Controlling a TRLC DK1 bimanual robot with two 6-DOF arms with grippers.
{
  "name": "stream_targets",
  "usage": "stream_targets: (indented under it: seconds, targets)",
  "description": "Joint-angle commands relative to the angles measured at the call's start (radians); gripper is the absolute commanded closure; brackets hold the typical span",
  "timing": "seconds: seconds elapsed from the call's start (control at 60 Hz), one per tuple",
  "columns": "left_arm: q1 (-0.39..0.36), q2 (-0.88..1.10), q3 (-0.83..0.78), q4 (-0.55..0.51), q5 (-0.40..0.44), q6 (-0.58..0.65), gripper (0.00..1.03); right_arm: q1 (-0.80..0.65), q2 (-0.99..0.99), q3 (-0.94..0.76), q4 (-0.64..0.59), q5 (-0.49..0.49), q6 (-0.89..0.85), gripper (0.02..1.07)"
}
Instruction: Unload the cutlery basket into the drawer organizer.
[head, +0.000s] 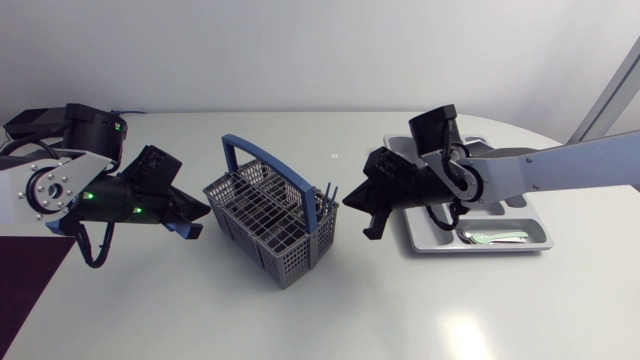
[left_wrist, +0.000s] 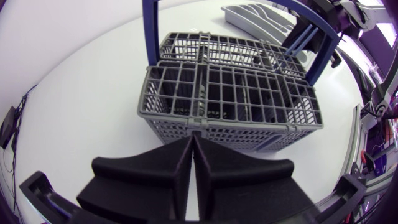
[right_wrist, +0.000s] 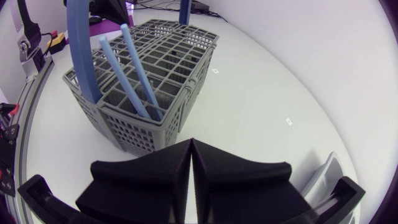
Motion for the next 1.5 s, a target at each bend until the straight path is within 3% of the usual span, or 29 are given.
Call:
stream_targets:
  seconds: [0.0, 0.167, 0.35, 0.767, 1.217, 1.367, 1.483]
  targets:
    - [-0.021, -0.031, -0.032, -0.036, 0.01, 0.015, 0.98, 0.004, 0.034, 0.019, 0.011, 0.002, 0.023, 0.98]
    - [-0.018, -0.031, -0.041, -0.039, 0.01, 0.03, 0.98, 0.01, 0.044, 0.032, 0.021, 0.002, 0.029, 0.98]
    - [-0.016, 0.107, -0.037, 0.103, -0.071, 0.044, 0.98, 0.03, 0.056, 0.05, 0.031, 0.002, 0.047, 0.98]
    - [-0.03, 0.332, 0.113, 0.261, -0.102, 0.032, 1.0, 0.103, -0.071, -0.059, -0.021, -0.004, 0.043, 0.99]
    - [-0.171, 0.523, 0.365, 0.251, -0.143, -0.008, 1.0, 0.202, -0.145, -0.151, -0.062, 0.006, 0.066, 1.0]
    - [-0.142, 0.558, 0.417, 0.221, -0.148, -0.001, 1.0, 0.218, -0.193, -0.168, -0.061, 0.024, 0.07, 1.0]
    - [-0.088, 0.493, 0.385, 0.177, -0.146, 0.015, 1.0, 0.116, -0.219, -0.146, -0.071, 0.016, 0.046, 1.0]
